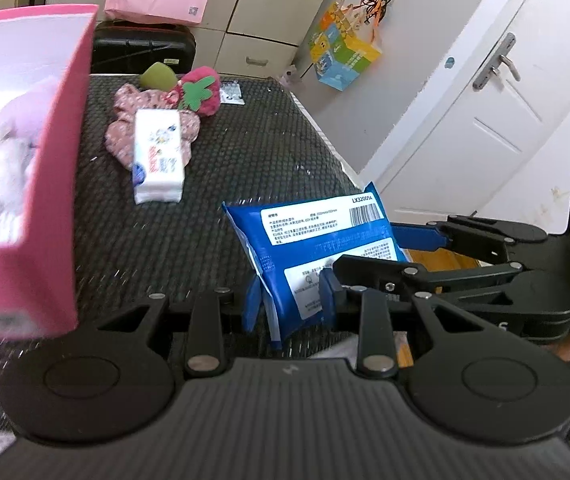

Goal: Organize soft objects
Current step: 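Lift the blue pack with the left gripper and carry it over the box, then lower the blue pack into the box and open the left gripper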

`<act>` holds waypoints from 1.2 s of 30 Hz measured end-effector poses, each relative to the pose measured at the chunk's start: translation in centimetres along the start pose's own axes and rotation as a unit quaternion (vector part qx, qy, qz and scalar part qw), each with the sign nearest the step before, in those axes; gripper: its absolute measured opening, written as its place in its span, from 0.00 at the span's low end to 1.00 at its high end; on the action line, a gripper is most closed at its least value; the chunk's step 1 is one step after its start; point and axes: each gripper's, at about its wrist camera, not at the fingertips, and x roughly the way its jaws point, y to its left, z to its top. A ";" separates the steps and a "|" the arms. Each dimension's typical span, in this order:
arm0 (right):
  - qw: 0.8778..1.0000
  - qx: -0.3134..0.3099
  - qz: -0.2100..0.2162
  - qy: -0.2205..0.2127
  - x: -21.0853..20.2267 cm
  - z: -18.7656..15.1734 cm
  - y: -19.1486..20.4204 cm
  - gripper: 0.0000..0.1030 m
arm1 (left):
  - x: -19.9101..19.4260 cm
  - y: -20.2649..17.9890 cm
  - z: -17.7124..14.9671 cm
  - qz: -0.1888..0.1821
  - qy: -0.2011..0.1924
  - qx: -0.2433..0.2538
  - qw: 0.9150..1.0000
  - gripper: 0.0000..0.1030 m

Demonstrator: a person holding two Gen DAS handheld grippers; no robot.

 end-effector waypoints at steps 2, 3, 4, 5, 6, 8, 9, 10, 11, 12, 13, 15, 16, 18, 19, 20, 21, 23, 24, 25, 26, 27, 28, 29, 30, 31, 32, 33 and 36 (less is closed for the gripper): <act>1.000 -0.005 0.006 0.000 -0.6 -0.3 1.1 0.61 | -1.4 0.2 -0.8 -0.002 -0.002 0.002 1.000 0.28; 1.000 -0.007 0.011 0.001 -1.0 -0.4 1.8 0.61 | -2.1 0.3 -1.1 -0.003 -0.003 0.003 1.000 0.28; 1.000 -0.009 0.015 0.001 -1.3 -0.5 2.2 0.61 | -2.9 0.5 -1.4 -0.005 -0.003 0.004 1.000 0.28; 1.000 -0.011 0.020 0.002 -1.6 -0.6 2.8 0.61 | -3.7 0.7 -1.8 -0.007 -0.003 0.005 1.000 0.28; 1.000 -0.015 0.027 0.003 -1.9 -0.7 3.4 0.61 | -4.6 0.9 -2.2 -0.009 -0.004 0.006 1.000 0.28; 0.999 -0.023 0.039 0.004 -2.5 -0.8 4.6 0.61 | -6.2 1.4 -2.9 -0.011 -0.005 0.007 1.000 0.28; 0.999 -0.026 0.045 0.005 -2.7 -0.7 5.1 0.61 | -6.8 1.5 -3.1 -0.010 -0.006 0.008 1.000 0.28; 0.998 -0.031 0.052 0.006 -2.8 -0.7 5.8 0.61 | -7.7 1.8 -3.5 -0.009 -0.009 0.009 1.000 0.28; 0.998 -0.035 0.057 0.007 -3.0 -0.7 6.4 0.61 | -8.3 2.0 -3.7 -0.008 -0.011 0.011 1.000 0.28; 0.997 -0.039 0.063 0.008 -3.2 -0.7 7.1 0.60 | -9.1 2.2 -4.0 -0.006 -0.015 0.013 1.000 0.28; 0.997 -0.043 0.067 0.007 -3.4 -0.6 7.8 0.58 | -9.8 2.3 -4.2 -0.001 -0.020 0.016 1.000 0.28; 0.996 -0.052 0.075 0.004 -3.7 -0.4 9.1 0.55 | -11.5 2.7 -4.8 0.011 -0.034 0.024 0.999 0.28; 0.995 -0.059 0.079 0.002 -3.9 -0.2 9.7 0.52 | -12.3 2.9 -5.0 0.017 -0.041 0.026 0.999 0.28; 0.994 -0.070 0.089 -0.001 -4.1 0.2 10.8 0.49 | -13.8 3.1 -5.2 0.027 -0.057 0.031 0.998 0.28; 0.993 -0.075 0.092 -0.003 -4.2 0.4 11.3 0.46 | -14.6 3.2 -5.3 0.035 -0.065 0.035 0.997 0.28; 0.992 -0.079 0.097 -0.004 -4.2 0.7 11.7 0.45 | -15.2 3.3 -5.4 0.042 -0.072 0.039 0.996 0.28; 0.991 -0.083 0.102 -0.005 -4.2 0.9 12.1 0.43 | -15.8 3.4 -5.4 0.049 -0.077 0.043 0.995 0.28; 0.990 -0.089 0.113 -0.006 -4.2 1.6 12.8 0.43 | -16.7 3.5 -5.2 0.059 -0.084 0.050 0.993 0.28; 0.989 -0.094 0.116 -0.006 -4.2 1.9 13.3 0.43 | -17.2 3.6 -5.0 0.064 -0.087 0.052 0.993 0.28; 0.988 -0.099 0.118 -0.007 -4.2 2.3 13.7 0.43 | -17.5 3.7 -4.9 0.067 -0.089 0.053 0.992 0.28; 0.988 -0.102 0.118 -0.009 -4.1 2.6 14.1 0.43 | -17.8 3.8 -4.7 0.070 -0.091 0.054 0.992 0.28; 0.987 -0.107 0.118 -0.011 -4.1 3.0 14.4 0.43 | -18.1 3.9 -4.5 0.073 -0.094 0.055 0.991 0.28; 0.987 -0.110 0.119 -0.013 -4.1 3.4 14.6 0.43 | -18.4 4.0 -4.3 0.076 -0.097 0.055 0.991 0.28; 0.986 -0.112 0.119 -0.014 -4.0 3.8 14.9 0.43 | -18.7 4.2 -4.0 0.077 -0.100 0.053 0.991 0.28; 0.986 -0.113 0.121 -0.014 -3.9 4.3 15.1 0.44 | -18.9 4.2 -3.8 0.080 -0.105 0.054 0.990 0.28; 0.986 -0.113 0.123 -0.015 -3.8 4.8 15.2 0.45 | -19.2 4.2 -3.8 0.082 -0.111 0.059 0.989 0.29; 0.986 -0.113 0.122 -0.017 -3.7 5.2 15.4 0.45 | -19.4 4.1 -3.6 0.083 -0.118 0.067 0.987 0.29; 0.986 -0.117 0.118 -0.021 -3.7 5.6 15.7 0.46 | -19.7 4.1 -3.5 0.085 -0.123 0.069 0.986 0.29; 0.985 -0.129 0.113 -0.032 -3.5 6.7 16.3 0.46 | -20.1 4.3 -2.7 0.095 -0.136 0.079 0.983 0.29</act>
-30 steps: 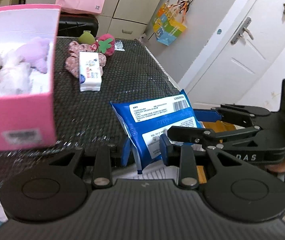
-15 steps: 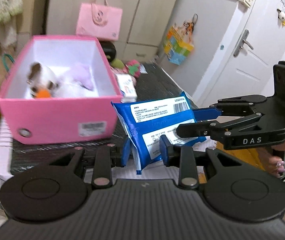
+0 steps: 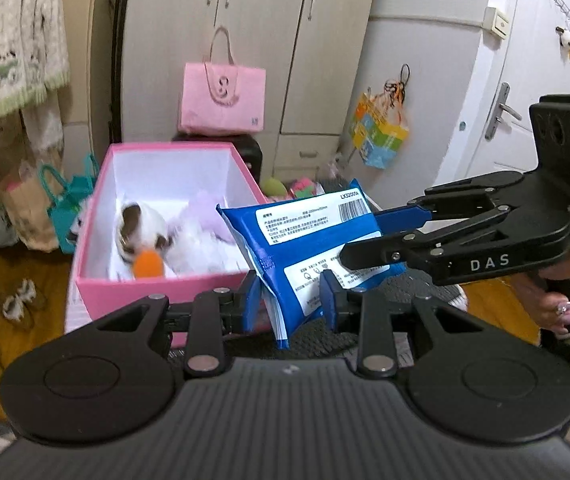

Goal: Organize soft objects
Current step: 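Lower the blue pack into the box and open the left gripper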

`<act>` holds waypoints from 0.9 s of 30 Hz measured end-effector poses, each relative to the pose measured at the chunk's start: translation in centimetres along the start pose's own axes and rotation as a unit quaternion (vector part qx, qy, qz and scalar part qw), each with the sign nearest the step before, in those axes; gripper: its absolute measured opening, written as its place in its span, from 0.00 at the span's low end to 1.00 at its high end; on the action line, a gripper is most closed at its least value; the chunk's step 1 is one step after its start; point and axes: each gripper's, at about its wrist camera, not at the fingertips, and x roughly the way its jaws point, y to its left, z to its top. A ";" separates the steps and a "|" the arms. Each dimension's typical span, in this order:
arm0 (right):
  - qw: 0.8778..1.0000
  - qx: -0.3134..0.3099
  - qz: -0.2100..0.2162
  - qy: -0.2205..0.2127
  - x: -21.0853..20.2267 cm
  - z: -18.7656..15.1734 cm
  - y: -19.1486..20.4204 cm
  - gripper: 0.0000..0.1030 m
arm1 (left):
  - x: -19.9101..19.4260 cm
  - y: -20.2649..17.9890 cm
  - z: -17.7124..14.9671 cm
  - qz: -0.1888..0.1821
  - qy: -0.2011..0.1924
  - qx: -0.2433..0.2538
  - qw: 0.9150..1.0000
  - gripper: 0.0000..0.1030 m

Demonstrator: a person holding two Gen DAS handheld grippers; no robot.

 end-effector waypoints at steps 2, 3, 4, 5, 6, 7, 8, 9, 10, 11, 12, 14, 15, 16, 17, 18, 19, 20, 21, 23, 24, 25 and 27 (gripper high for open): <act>1.000 -0.004 -0.002 -0.002 0.5 0.7 0.0 0.46 | 0.3 0.5 0.7 0.002 -0.002 0.000 1.000 0.29; 1.000 -0.005 -0.003 -0.002 0.8 1.1 -0.1 0.47 | 0.6 0.9 1.0 0.004 -0.002 -0.001 1.000 0.29; 1.000 -0.005 -0.004 -0.002 1.1 1.4 -0.2 0.47 | 0.7 1.3 1.3 0.006 -0.002 -0.002 1.000 0.29; 1.000 -0.006 -0.005 -0.002 1.5 1.7 -0.2 0.47 | 1.0 1.6 1.7 0.007 -0.003 -0.002 1.000 0.30; 1.000 -0.007 -0.007 -0.003 1.9 2.1 -0.3 0.47 | 1.4 1.9 2.0 0.006 -0.001 0.000 1.000 0.30; 1.000 -0.007 -0.009 -0.002 2.3 2.4 -0.5 0.47 | 1.6 2.2 2.3 0.004 -0.001 0.002 1.000 0.31; 1.000 -0.007 -0.010 -0.003 2.7 2.7 -0.6 0.48 | 2.0 2.6 2.7 0.002 -0.001 0.003 1.000 0.31; 1.000 -0.006 -0.011 -0.004 3.2 3.0 -0.8 0.48 | 2.4 3.2 3.0 0.002 -0.003 0.000 1.000 0.31; 1.000 -0.005 -0.010 -0.004 3.7 3.3 -1.0 0.48 | 2.7 3.5 3.2 0.003 -0.003 0.001 1.000 0.31; 1.000 -0.004 -0.009 -0.003 4.2 3.6 -1.3 0.48 | 3.2 4.0 3.4 0.006 -0.004 0.000 1.000 0.31; 1.000 -0.003 -0.009 -0.002 4.7 3.9 -1.6 0.48 | 3.8 4.5 3.6 0.007 -0.002 -0.003 1.000 0.31; 1.000 -0.005 -0.011 0.001 5.9 4.4 -1.9 0.49 | 5.0 5.5 4.0 0.007 0.005 -0.014 1.000 0.31; 1.000 -0.007 -0.013 0.004 6.6 4.8 -2.2 0.50 | 5.7 6.2 4.2 0.006 0.010 -0.022 1.000 0.31; 1.000 -0.007 -0.015 0.006 7.3 5.0 -2.5 0.50 | 6.3 6.9 4.3 0.006 0.013 -0.027 1.000 0.31; 1.000 -0.007 -0.016 0.008 7.9 5.3 -2.7 0.50 | 7.0 7.5 4.5 0.007 0.015 -0.034 0.999 0.31; 1.000 -0.008 -0.016 0.012 8.8 5.6 -3.0 0.51 | 7.4 8.0 4.7 0.007 0.012 -0.034 0.999 0.31; 1.000 -0.008 -0.018 0.015 9.4 5.9 -3.2 0.52 | 7.8 8.5 4.9 0.007 0.009 -0.031 0.999 0.31; 1.000 -0.007 -0.020 0.017 10.1 6.3 -3.5 0.52 | 8.3 9.0 5.1 0.008 0.009 -0.033 0.999 0.31; 1.000 -0.005 -0.018 0.018 10.8 6.7 -3.8 0.54 | 8.8 9.5 5.4 0.007 0.011 -0.038 0.999 0.31; 1.000 -0.002 -0.017 0.016 11.9 7.4 -4.4 0.57 | 9.9 10.4 6.0 0.006 0.015 -0.041 0.999 0.31; 1.000 -0.002 -0.017 0.014 12.4 7.7 -4.7 0.57 | 10.4 10.8 6.3 0.008 0.017 -0.045 0.999 0.31; 1.000 -0.003 -0.019 0.012 13.2 8.1 -5.1 0.57 | 10.9 11.2 6.5 0.010 0.020 -0.048 0.999 0.31; 1.000 -0.001 -0.022 0.015 14.7 8.4 -5.6 0.57 | 12.1 12.0 6.9 0.016 0.029 -0.053 0.998 0.31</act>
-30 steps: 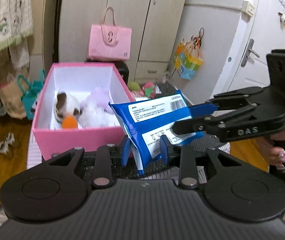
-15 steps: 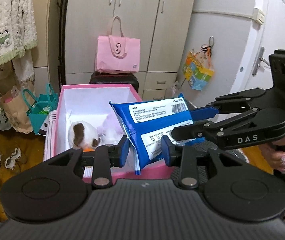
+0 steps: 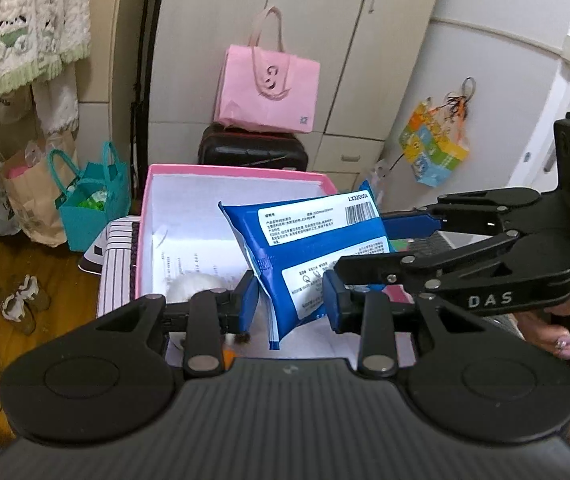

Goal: Organize soft objects
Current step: 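Lower the blue pack into the box and open the left gripper, then move the left gripper to the small white wipes pack on the floral cloth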

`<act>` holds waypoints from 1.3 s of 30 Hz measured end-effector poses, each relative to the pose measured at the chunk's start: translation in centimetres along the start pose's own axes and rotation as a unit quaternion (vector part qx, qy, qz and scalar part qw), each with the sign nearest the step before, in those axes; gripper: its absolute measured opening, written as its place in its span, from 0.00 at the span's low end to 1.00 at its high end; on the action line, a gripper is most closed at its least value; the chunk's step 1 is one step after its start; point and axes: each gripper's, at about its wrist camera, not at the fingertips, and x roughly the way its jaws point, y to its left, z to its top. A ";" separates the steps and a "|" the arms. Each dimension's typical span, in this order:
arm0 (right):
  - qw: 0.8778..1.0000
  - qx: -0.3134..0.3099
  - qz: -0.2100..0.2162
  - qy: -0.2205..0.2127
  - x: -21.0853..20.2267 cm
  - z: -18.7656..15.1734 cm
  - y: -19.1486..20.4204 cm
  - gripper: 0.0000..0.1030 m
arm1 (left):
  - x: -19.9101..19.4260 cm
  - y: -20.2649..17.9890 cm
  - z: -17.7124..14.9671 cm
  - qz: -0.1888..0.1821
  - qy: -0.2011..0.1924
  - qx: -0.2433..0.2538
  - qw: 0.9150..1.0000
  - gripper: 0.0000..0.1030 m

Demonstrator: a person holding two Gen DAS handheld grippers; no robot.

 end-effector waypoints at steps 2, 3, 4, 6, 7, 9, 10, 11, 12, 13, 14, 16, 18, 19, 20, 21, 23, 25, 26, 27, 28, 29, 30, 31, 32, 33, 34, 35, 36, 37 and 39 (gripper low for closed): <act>1.000 0.003 0.002 0.007 1.3 0.2 -0.5 0.57 | 1.3 0.6 0.2 0.010 0.016 -0.007 1.000 0.31; 1.000 0.002 0.003 0.010 1.7 0.2 -0.5 0.57 | 1.7 0.9 0.2 0.011 0.023 -0.011 1.000 0.31; 1.000 0.001 0.002 0.012 2.2 0.2 -0.6 0.57 | 2.1 1.0 0.2 0.011 0.028 -0.014 0.999 0.31; 1.000 -0.009 -0.001 0.014 2.8 0.0 -0.5 0.57 | 2.5 1.2 -0.1 0.017 0.036 -0.017 0.999 0.31; 1.000 -0.014 -0.003 0.014 3.0 0.0 -0.5 0.57 | 2.6 1.0 -0.2 0.027 0.035 -0.013 0.999 0.32; 1.000 -0.023 -0.008 0.016 3.3 -0.1 -0.4 0.57 | 2.7 0.7 -0.3 0.049 0.028 -0.005 0.998 0.35; 0.999 -0.025 -0.011 0.017 3.5 0.0 -0.4 0.58 | 2.7 0.5 -0.3 0.057 0.027 0.002 0.998 0.37; 0.999 -0.027 -0.017 0.018 3.5 0.0 -0.4 0.58 | 2.6 0.3 -0.3 0.064 0.027 0.008 0.998 0.38; 0.999 -0.031 -0.027 0.017 3.5 -0.1 -0.3 0.59 | 2.4 0.2 -0.4 0.066 0.024 0.011 0.997 0.39; 0.999 -0.035 -0.036 0.014 3.3 -0.1 -0.2 0.59 | 2.2 0.1 -0.4 0.066 0.021 0.015 0.997 0.41; 0.998 -0.038 -0.041 0.012 3.1 -0.2 -0.1 0.59 | 1.8 -0.1 -0.5 0.066 0.017 0.019 0.997 0.41; 0.998 -0.037 -0.040 0.012 2.6 -0.3 -0.2 0.59 | 1.0 -0.4 -0.6 0.070 0.010 0.024 0.997 0.45; 0.998 -0.040 -0.040 0.013 2.0 -0.6 0.0 0.59 | 0.1 -1.0 -0.8 0.070 0.004 0.036 0.997 0.46; 0.998 -0.042 -0.041 0.014 1.8 -0.7 0.1 0.59 | -0.2 -1.2 -0.7 0.069 0.004 0.040 0.997 0.47; 0.998 -0.045 -0.041 0.015 1.5 -0.7 0.2 0.59 | -0.5 -1.5 -0.7 0.068 0.005 0.045 0.997 0.47; 0.998 -0.047 -0.042 0.015 1.3 -0.8 0.4 0.59 | -0.8 -1.8 -0.8 0.066 0.006 0.050 0.996 0.48; 0.998 -0.053 -0.043 0.016 0.6 -1.0 0.8 0.59 | -1.4 -2.4 -1.0 0.065 0.008 0.060 0.996 0.49; 0.997 -0.059 -0.044 0.015 -0.2 -1.3 1.3 0.60 | -2.0 -3.0 -1.1 0.065 0.010 0.066 0.996 0.49; 0.997 -0.061 -0.044 0.014 -0.6 -1.3 1.5 0.60 | -2.4 -3.3 -1.2 0.065 0.010 0.070 0.995 0.50; 0.997 -0.064 -0.044 0.013 -1.1 -1.5 1.8 0.60 | -2.7 -3.6 -1.2 0.065 0.010 0.074 0.995 0.50; 0.997 -0.066 -0.045 0.012 -1.6 -1.6 1.9 0.60 | -3.1 -3.8 -1.3 0.065 0.009 0.076 0.995 0.50; 0.997 -0.069 -0.045 0.010 -2.1 -1.7 2.2 0.60 | -3.5 -4.0 -1.3 0.064 0.008 0.079 0.995 0.51; 0.996 -0.074 -0.045 0.008 -2.7 -1.8 2.4 0.60 | -3.9 -4.2 -1.4 0.063 0.008 0.082 0.995 0.52; 0.996 -0.077 -0.044 0.006 -3.2 -2.0 2.6 0.61 | -4.4 -4.5 -1.5 0.062 0.007 0.085 0.994 0.52; 0.996 -0.080 -0.044 0.004 -3.8 -2.1 2.9 0.61 | -4.9 -4.8 -1.6 0.062 0.006 0.088 0.994 0.53; 0.996 -0.083 -0.044 0.002 -4.4 -2.3 3.1 0.61 | -5.2 -5.1 -1.7 0.063 0.004 0.091 0.994 0.54; 0.995 -0.086 -0.042 0.001 -5.1 -2.5 3.3 0.61 | -5.6 -5.5 -1.8 0.063 0.003 0.094 0.994 0.54; 0.995 -0.088 -0.039 -0.001 -5.8 -2.7 3.4 0.61 | -6.1 -5.8 -1.9 0.063 0.002 0.097 0.993 0.55; 0.995 -0.089 -0.036 -0.003 -6.3 -2.9 3.6 0.61 | -6.4 -6.2 -2.0 0.062 0.002 0.100 0.993 0.55; 0.995 -0.089 -0.032 -0.004 -7.0 -3.1 3.6 0.61 | -6.8 -6.6 -2.1 0.060 0.001 0.104 0.993 0.56; 0.996 -0.087 -0.024 -0.008 -8.5 -3.5 3.6 0.61 | -7.5 -7.5 -2.3 0.053 0.002 0.111 0.992 0.57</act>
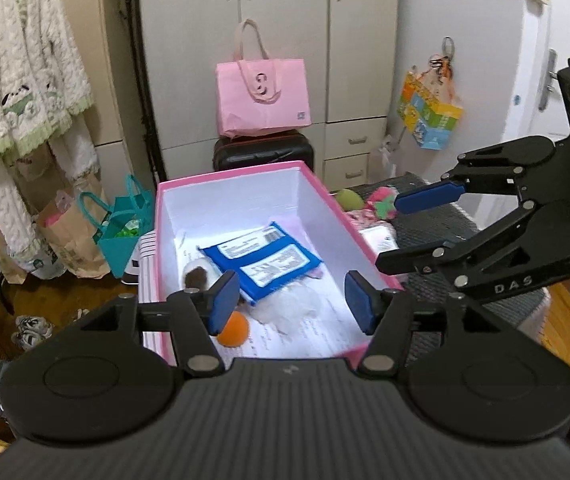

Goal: Organize soft objects
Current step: 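Move the left gripper to the small white wipes pack on the floral cloth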

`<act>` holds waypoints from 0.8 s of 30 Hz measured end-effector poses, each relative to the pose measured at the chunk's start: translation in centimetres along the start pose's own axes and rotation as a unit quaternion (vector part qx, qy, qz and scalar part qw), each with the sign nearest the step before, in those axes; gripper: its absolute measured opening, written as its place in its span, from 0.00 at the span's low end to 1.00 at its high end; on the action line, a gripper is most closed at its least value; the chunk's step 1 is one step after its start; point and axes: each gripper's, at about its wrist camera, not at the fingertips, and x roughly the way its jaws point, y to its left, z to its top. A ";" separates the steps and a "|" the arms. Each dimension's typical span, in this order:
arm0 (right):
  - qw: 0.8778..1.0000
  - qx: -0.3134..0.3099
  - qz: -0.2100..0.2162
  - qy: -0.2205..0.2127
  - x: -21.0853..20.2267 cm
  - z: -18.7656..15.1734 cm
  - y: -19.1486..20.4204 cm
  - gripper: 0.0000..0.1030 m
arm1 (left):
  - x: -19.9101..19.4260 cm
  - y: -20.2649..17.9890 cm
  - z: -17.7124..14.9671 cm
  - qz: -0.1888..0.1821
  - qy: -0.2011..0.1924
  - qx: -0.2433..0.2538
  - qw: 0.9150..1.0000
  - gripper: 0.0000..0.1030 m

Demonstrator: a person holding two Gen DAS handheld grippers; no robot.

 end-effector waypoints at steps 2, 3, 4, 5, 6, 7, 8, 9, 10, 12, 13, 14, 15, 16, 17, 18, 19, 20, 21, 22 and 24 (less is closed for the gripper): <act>1.000 0.004 0.007 -0.004 -1.3 -0.4 -0.1 0.61 | -0.7 -0.9 0.0 -0.008 0.000 0.008 1.000 0.57; 1.000 0.007 0.010 -0.006 -2.0 -0.7 -0.3 0.61 | -1.0 -1.4 0.1 -0.012 -0.001 0.012 1.000 0.57; 1.000 0.009 0.011 -0.008 -2.7 -1.0 -0.5 0.61 | -1.4 -1.9 0.1 -0.015 -0.002 0.017 1.000 0.57; 1.000 0.011 0.012 -0.011 -3.3 -1.3 -0.6 0.61 | -1.7 -2.5 0.1 -0.019 -0.003 0.023 1.000 0.58; 1.000 0.014 0.012 -0.014 -4.1 -1.7 -0.9 0.61 | -1.9 -3.1 0.1 -0.023 -0.004 0.029 0.999 0.58; 1.000 0.017 0.013 -0.016 -4.7 -2.0 -1.2 0.61 | -2.2 -3.6 0.1 -0.027 -0.005 0.034 0.999 0.58; 1.000 0.021 0.013 -0.019 -5.3 -2.4 -1.5 0.62 | -2.3 -4.2 0.1 -0.035 -0.008 0.040 0.999 0.59; 0.999 0.026 0.012 -0.024 -5.9 -2.9 -1.9 0.62 | -2.5 -4.7 0.1 -0.043 -0.011 0.042 0.998 0.59; 0.999 0.033 0.010 -0.030 -6.4 -3.4 -2.3 0.62 | -2.4 -5.2 0.1 -0.056 -0.012 0.044 0.997 0.60; 0.998 0.051 0.004 -0.039 -7.3 -4.3 -3.2 0.62 | -2.2 -6.3 0.1 -0.074 -0.009 0.047 0.996 0.60; 0.997 0.060 0.001 -0.044 -7.7 -4.8 -3.7 0.62 | -2.0 -6.9 0.1 -0.080 -0.008 0.052 0.995 0.60; 0.997 0.066 -0.003 -0.049 -8.2 -5.3 -4.2 0.62 | -1.8 -7.5 0.1 -0.083 -0.008 0.057 0.995 0.60; 0.996 0.072 -0.006 -0.052 -8.5 -5.7 -4.5 0.62 | -1.6 -8.1 0.0 -0.085 -0.008 0.062 0.994 0.60; 0.995 0.077 -0.009 -0.055 -8.9 -6.2 -5.0 0.62 | -1.3 -8.7 0.0 -0.086 -0.007 0.067 0.994 0.60; 0.995 0.082 -0.011 -0.057 -9.1 -6.6 -5.5 0.62 | -0.9 -9.3 0.0 -0.089 -0.005 0.071 0.993 0.60; 0.995 0.086 -0.012 -0.057 -9.3 -7.0 -5.9 0.62 | -0.4 -9.9 0.0 -0.092 -0.002 0.073 0.993 0.60; 0.994 0.091 -0.013 -0.056 -9.3 -7.5 -6.3 0.62 | 0.1 -10.5 0.0 -0.095 0.000 0.075 0.993 0.60; 0.994 0.096 -0.013 -0.054 -9.3 -7.8 -6.6 0.62 | 0.6 -11.0 0.0 -0.098 0.003 0.076 0.992 0.60; 0.994 0.100 -0.012 -0.051 -9.3 -8.2 -7.1 0.62 | 1.0 -11.6 0.0 -0.101 0.004 0.077 0.992 0.60; 0.993 0.102 -0.011 -0.049 -9.3 -8.6 -7.5 0.62 | 1.4 -12.1 0.0 -0.103 0.005 0.078 0.992 0.60; 0.993 0.108 -0.010 -0.045 -9.0 -9.2 -8.2 0.62 | 2.5 -13.0 0.0 -0.106 0.007 0.078 0.991 0.60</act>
